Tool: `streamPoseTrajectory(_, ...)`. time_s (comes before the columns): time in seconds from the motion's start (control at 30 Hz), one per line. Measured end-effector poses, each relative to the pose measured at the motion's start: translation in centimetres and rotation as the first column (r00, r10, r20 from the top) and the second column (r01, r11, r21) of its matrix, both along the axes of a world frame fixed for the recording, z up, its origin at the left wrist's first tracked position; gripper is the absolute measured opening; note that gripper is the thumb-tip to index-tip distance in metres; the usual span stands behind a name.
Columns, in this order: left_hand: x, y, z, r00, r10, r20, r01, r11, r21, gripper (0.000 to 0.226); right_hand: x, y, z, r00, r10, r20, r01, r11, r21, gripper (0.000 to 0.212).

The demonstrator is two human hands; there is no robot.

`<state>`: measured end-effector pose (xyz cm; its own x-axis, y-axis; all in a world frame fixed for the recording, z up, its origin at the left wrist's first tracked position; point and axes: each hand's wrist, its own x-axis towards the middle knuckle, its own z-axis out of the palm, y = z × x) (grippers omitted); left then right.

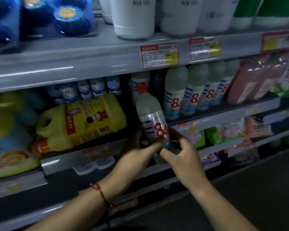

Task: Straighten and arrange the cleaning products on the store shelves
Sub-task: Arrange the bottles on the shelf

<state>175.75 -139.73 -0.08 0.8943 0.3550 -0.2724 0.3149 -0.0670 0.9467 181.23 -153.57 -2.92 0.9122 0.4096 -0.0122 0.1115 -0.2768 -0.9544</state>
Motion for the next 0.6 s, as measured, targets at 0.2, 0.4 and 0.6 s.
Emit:
streamPoseTrajectory(0.2,0.8,-1.0,1.4,0.976,0.138,0.169,-0.161,0.978,0.13,0.024,3.7,0.2,1.5,0.976,0.109,0.186,-0.103,0.994,-0.044,0.051)
streamPoseTrajectory(0.4,3.0,-2.1,0.5,0.877,0.276,0.393,-0.34,0.935,0.1,0.045,6.0,1.4,1.4,0.945,0.175,0.275,-0.204,0.976,0.08,0.065)
streamPoseTrajectory(0.6,5.6,-1.5,-1.4,0.807,0.359,0.469,-0.51,0.824,0.246,0.052,7.2,2.9,1.4,0.926,0.231,0.299,-0.259,0.965,0.054,0.07)
